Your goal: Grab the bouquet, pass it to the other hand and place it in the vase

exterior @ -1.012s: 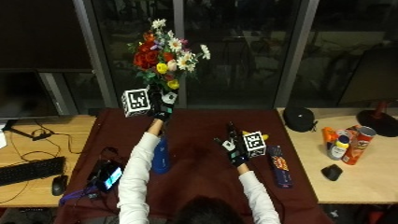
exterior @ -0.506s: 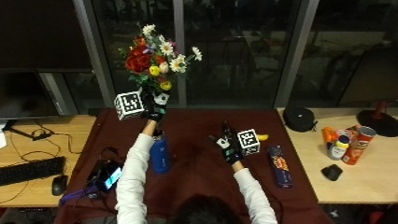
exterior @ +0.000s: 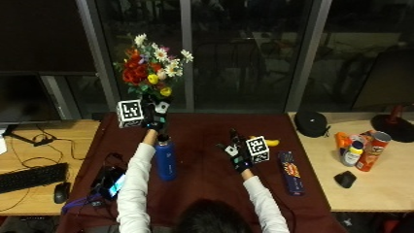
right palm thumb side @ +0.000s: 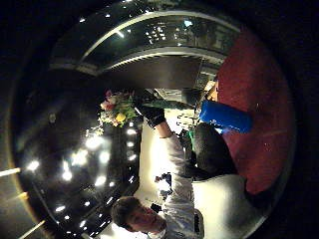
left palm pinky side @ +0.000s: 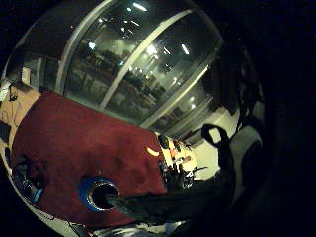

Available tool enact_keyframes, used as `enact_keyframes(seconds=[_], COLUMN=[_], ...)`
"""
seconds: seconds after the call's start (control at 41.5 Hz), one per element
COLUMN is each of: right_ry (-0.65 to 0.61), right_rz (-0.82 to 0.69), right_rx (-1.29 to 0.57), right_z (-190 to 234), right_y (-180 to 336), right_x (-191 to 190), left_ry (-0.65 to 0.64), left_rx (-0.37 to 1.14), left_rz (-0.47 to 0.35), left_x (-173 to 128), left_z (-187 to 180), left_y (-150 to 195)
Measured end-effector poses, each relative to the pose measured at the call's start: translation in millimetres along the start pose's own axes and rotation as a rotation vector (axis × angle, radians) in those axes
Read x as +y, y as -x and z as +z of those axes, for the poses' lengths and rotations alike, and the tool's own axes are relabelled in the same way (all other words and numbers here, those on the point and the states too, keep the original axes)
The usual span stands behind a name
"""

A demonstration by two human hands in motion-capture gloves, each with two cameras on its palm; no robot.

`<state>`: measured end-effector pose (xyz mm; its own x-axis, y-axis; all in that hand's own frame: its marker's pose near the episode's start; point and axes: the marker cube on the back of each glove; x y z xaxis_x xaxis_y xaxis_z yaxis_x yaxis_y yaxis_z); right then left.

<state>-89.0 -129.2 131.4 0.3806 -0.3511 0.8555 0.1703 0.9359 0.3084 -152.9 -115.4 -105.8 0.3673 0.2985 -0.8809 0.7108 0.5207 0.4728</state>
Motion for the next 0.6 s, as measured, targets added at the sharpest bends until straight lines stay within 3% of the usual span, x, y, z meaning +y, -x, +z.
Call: enact_keyframes(seconds=[0.072,0.12,0.217,0.313,0.385,0.482,0.602], right_ry=[0.008,0.019,0.046,0.042,0.053,0.065,0.043], right_rz=[0.135,0.157,0.195,0.179,0.216,0.24,0.127], right_rx=[-0.035,-0.034,-0.02,0.013,-0.001,-0.027,0.007], right_z=[2,3,3,1,0,-2,-1], right_y=[-3,-11,-22,-31,-40,-53,-30], right_x=[6,8,15,22,25,25,31], left_ry=[0.108,0.26,0.502,0.631,0.629,0.591,0.536], left_rx=[0.069,0.034,-0.154,-0.123,-0.103,-0.159,-0.231], left_rz=[0.069,0.046,-0.16,-0.366,-0.412,-0.362,-0.311], left_x=[9,26,79,141,164,166,157], left_z=[1,0,-12,-31,-44,-57,-71], left_y=[15,43,123,175,184,177,152])
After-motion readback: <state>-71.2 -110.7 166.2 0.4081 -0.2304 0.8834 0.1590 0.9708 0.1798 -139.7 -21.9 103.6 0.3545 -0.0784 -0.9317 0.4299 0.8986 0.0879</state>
